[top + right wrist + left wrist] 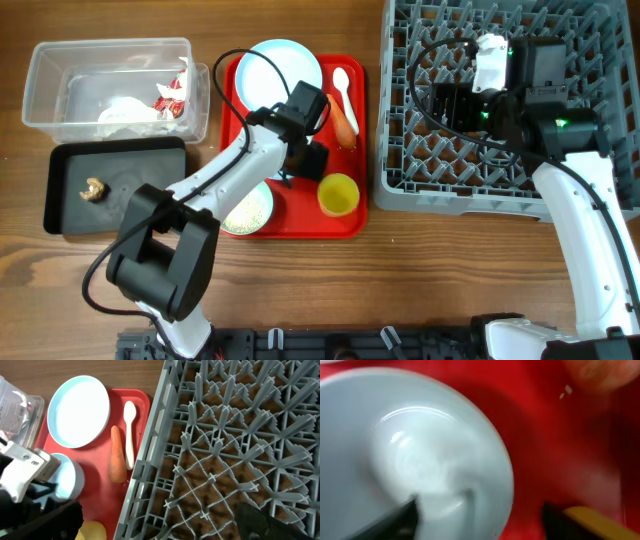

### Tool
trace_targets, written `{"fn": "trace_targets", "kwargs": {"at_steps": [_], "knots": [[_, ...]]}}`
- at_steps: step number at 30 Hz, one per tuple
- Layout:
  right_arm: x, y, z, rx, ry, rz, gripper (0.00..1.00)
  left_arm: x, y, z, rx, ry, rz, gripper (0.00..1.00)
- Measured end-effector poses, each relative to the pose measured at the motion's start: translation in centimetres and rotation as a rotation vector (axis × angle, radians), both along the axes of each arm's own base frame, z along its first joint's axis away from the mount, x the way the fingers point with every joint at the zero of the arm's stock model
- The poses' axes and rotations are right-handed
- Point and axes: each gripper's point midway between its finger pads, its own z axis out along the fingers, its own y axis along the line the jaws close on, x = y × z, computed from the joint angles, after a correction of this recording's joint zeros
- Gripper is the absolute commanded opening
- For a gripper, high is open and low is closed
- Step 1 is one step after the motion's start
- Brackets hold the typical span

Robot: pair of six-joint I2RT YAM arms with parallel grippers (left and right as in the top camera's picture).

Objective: Sort waste into correct bins and load items into the dishwasher rack
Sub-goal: 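Return the light-blue bowl to the red tray with the left gripper, then grasp the green rice bowl with the left gripper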

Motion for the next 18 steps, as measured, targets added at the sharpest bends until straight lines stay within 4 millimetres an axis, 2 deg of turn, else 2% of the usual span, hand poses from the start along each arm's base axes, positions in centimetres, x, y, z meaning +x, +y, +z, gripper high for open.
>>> {"fn": "trace_targets", "kwargs": {"at_steps": [3, 5, 7, 9, 12, 18], "knots": [[0.0, 0.0, 0.0, 0.000, 0.000, 0.000, 1.00, 0.0, 0.2, 2.6, 0.003, 0.020, 0.040, 0.81], [0.0, 0.0, 0.0, 0.000, 0.000, 0.000, 1.00, 0.7, -0.1, 5.4, -0.022, -0.016, 0.066, 0.75], [0.0, 0.0, 0.0, 0.000, 0.000, 0.000, 1.00, 0.5, 0.0, 7.8, -0.044, -0.041, 0.093, 0.73], [0.0, 0.0, 0.0, 0.000, 0.002, 0.000, 1.00, -0.6, 0.6, 8.8, -0.041, -0.020, 0.130, 0.72], [-0.1, 0.0, -0.1, 0.000, 0.005, 0.000, 1.00, -2.3, 1.7, 7.9, -0.005, 0.045, 0.196, 0.72], [-0.1, 0.0, -0.1, 0.000, 0.005, 0.000, 1.00, -6.4, 4.1, 3.5, 0.086, 0.188, 0.329, 0.68]]}}
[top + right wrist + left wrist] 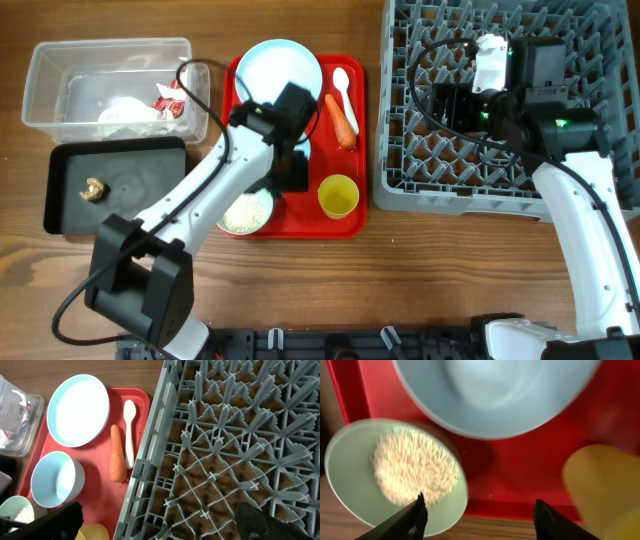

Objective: Sort waste into correct bins and load items into the dishwasher rack
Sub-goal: 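Grasp the green rice bowl with the left gripper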

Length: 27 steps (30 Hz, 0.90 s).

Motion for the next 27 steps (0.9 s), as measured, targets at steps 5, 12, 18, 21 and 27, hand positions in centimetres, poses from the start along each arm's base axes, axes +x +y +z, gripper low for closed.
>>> {"fn": "trace_targets", "kwargs": {"at_steps": [5, 12, 18, 21, 27], "knots": [[0.0, 0.0, 0.0, 0.000, 0.000, 0.000, 1.00, -1.1, 0.1, -2.1, 0.011, 0.019, 0.033, 0.61], [0.0, 0.0, 0.0, 0.000, 0.000, 0.000, 1.00, -2.0, 0.0, -4.7, 0.005, 0.008, 0.032, 0.44], [0.0, 0.0, 0.0, 0.000, 0.001, 0.000, 1.00, -2.4, 0.2, -6.1, 0.002, 0.003, 0.038, 0.11], [0.0, 0.0, 0.0, 0.000, 0.002, 0.000, 1.00, -1.9, 0.0, -6.1, -0.010, -0.016, 0.043, 0.04], [-0.3, 0.0, -0.3, -0.001, 0.016, 0.000, 1.00, -1.7, 0.2, -5.3, 0.013, -0.016, 0.040, 0.04]]}}
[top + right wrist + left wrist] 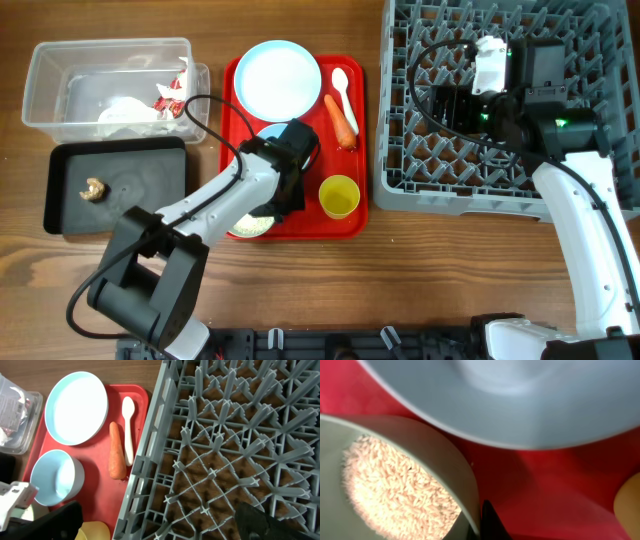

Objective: Sort waste into correct bins and load items into the dishwasher rack
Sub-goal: 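Grasp the green rice bowl with the left gripper, then tip the green bowl over the black tray to pour out the rice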

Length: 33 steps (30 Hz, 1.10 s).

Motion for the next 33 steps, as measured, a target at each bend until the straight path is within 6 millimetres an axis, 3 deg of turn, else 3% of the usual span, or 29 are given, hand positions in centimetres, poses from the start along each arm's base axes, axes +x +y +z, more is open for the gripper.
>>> {"fn": "trace_targets", "kwargs": {"at_steps": [4, 11, 15, 25, 33], "knots": [[-0.1, 0.0, -0.1, 0.000, 0.003, 0.000, 1.00, 0.1, 0.2, 2.2, 0.005, 0.030, 0.013, 0.04], [-0.1, 0.0, -0.1, -0.001, 0.004, 0.000, 1.00, 2.2, 1.2, 9.7, -0.074, -0.087, 0.038, 0.04], [-0.1, 0.0, -0.1, 0.000, 0.003, 0.000, 1.00, 3.3, 3.8, 13.3, -0.154, -0.185, 0.071, 0.04], [0.0, 0.0, 0.0, 0.000, 0.000, 0.000, 1.00, 8.0, 13.9, 15.5, -0.452, -0.340, 0.171, 0.04], [-0.1, 0.0, -0.1, 0.000, 0.004, 0.000, 1.00, 8.6, 19.6, 13.5, -0.733, -0.369, 0.242, 0.04]]}}
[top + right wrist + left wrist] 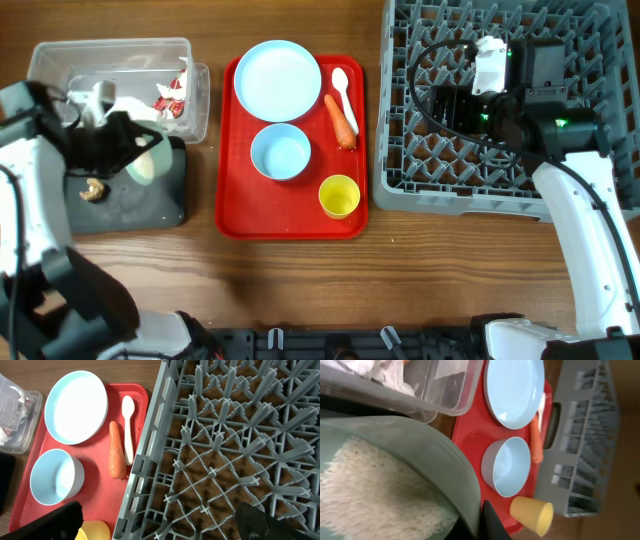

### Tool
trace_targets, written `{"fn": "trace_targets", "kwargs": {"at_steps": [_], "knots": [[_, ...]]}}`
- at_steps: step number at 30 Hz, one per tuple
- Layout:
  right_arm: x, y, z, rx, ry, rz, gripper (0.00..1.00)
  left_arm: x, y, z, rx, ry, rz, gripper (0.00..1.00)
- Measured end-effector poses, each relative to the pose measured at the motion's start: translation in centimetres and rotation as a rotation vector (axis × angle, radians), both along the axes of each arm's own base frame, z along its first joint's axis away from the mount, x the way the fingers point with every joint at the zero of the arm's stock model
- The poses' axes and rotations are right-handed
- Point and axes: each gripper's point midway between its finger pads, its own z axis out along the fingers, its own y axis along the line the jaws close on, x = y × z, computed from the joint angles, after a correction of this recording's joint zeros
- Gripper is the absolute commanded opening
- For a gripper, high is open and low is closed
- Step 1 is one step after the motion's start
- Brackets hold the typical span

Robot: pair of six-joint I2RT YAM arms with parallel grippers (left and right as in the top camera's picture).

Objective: Sort waste into correct bins and load items into the dishwasher rack
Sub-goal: 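Tip the green bowl over the black tray to pour out the rice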

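My left gripper (122, 150) is shut on the rim of a pale green bowl (415, 460) with white rice (365, 495) in it. It holds the bowl (145, 165), which looks tilted, over the black tray (170, 212) at the left. On the red tray (232, 215) lie a light blue plate (278, 80), a blue bowl (280, 152), a yellow cup (340, 195), a carrot (343, 120) and a white spoon (339, 85). My right gripper (157, 522) hangs open over the grey dishwasher rack (500, 192), holding nothing.
A clear plastic bin (60, 60) with wrappers and paper stands at the back left. A small brown food scrap (93, 188) lies in the black tray. The rack fills the right side, close against the red tray.
The left gripper, then shut on the rice bowl at the red tray's front left, now holds that bowl over the black tray at the left. The right arm has not moved.
My left gripper was low over the blue bowl on the red tray. Then it stood open above the rice bowl. Then it was shut on that bowl's rim. Now the bowl is off the red tray and over the black tray.
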Motion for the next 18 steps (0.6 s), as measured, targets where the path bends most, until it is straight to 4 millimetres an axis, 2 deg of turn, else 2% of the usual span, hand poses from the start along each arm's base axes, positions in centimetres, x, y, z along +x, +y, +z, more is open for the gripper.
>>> {"fn": "trace_targets", "kwargs": {"at_steps": [7, 13, 18], "knots": [[0.0, 0.0, 0.0, 0.000, 0.000, 0.000, 1.00, -0.6, 2.3, -3.2, -0.218, 0.005, 0.009, 0.04], [-0.1, 0.0, 0.0, 0.000, 0.003, 0.000, 1.00, -0.3, 3.7, -4.9, -0.356, -0.056, 0.029, 0.04], [-0.1, 0.0, -0.1, 0.000, 0.004, 0.000, 1.00, 0.0, 5.0, -4.7, -0.473, -0.112, 0.095, 0.04]]}}
